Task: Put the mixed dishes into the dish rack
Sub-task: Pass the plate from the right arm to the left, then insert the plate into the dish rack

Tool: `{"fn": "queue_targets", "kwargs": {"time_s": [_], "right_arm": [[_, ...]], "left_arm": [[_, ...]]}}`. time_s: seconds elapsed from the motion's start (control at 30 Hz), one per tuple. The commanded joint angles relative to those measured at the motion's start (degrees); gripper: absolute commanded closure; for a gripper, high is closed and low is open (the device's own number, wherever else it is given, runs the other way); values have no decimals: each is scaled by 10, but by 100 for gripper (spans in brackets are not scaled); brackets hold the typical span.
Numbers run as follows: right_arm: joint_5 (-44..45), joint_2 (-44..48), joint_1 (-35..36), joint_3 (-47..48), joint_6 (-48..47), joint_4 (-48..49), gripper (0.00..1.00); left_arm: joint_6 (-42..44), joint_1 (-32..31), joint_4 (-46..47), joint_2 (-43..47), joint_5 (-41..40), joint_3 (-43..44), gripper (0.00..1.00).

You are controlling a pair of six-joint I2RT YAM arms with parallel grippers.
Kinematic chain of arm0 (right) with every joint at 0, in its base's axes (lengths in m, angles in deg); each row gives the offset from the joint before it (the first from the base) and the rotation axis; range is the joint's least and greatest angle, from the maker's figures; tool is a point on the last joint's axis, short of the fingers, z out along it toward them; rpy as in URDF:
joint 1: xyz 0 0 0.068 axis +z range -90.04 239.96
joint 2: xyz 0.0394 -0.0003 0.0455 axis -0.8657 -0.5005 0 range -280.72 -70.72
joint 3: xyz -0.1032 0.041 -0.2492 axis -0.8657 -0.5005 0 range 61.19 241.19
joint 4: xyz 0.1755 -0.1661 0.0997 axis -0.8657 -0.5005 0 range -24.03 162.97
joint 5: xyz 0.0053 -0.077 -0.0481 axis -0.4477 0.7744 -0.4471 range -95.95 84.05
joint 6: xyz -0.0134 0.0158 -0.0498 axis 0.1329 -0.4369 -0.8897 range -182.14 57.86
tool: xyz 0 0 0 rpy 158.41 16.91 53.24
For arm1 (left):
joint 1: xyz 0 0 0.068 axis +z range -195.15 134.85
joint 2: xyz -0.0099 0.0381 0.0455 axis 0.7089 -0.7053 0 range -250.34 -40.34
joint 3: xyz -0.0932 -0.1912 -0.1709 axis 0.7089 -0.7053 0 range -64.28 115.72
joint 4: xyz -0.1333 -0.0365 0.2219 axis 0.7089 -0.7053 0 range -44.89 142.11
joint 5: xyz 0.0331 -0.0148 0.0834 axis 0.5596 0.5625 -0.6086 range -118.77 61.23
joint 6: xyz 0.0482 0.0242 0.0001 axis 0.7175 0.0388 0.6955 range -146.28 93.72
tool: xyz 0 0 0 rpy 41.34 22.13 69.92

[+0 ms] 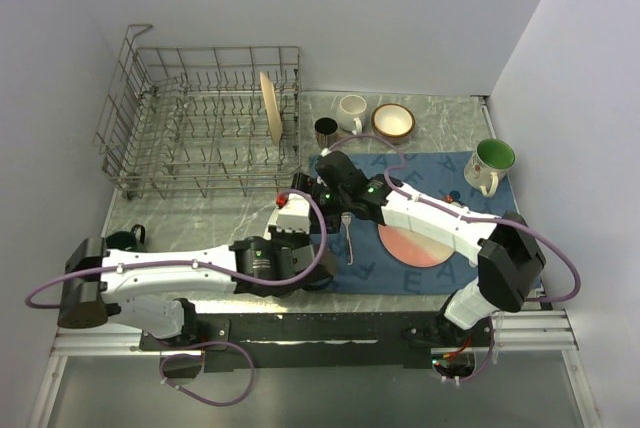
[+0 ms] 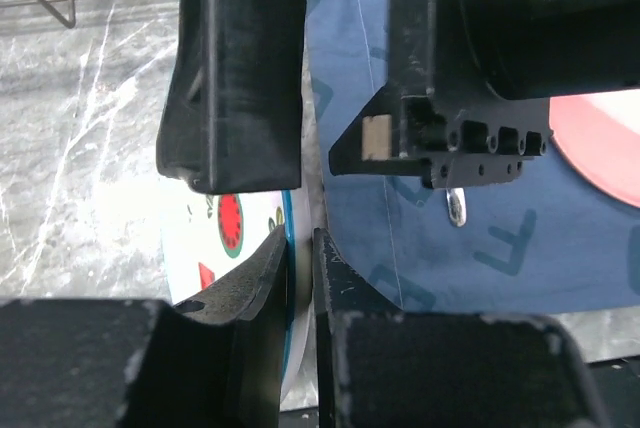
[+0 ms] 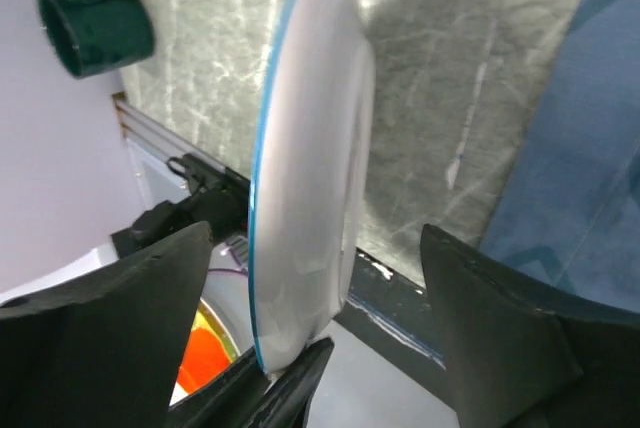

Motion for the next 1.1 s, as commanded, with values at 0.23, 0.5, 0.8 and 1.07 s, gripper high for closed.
{"fn": "queue_targets", "kwargs": {"time_s": [0.23,0.5,0.8,1.07], "right_arm": [[17,96,-13,-19,33,63,0],[106,191,-39,-64,20,33,0],[130,237,-53,-112,13,23,0],[131,256,-64,-139,11,31,0]], "left_arm": [[-44,17,-69,96,-19,30,99],[42,70,-14,176,37,44,99],[118,93,-47,180,67,175,99],[206,195,-28,170,133,254,99]]}}
